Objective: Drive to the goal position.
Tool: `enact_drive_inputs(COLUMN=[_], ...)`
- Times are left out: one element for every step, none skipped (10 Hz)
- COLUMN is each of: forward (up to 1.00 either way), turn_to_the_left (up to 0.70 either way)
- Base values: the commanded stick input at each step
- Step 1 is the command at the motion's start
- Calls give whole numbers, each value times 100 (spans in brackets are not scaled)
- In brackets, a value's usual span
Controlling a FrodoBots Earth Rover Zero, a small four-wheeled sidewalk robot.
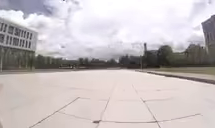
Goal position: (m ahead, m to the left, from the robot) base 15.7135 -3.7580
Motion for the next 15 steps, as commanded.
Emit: enact_drive_inputs(forward=[70, 70, 70, 70, 70, 70, 70, 70, 70, 70, 70, 70, 70, 70, 70], turn_to_the_left=[0, 0, 0, 0, 0, 0, 0, 0, 0, 0, 0, 0, 0, 0, 0])
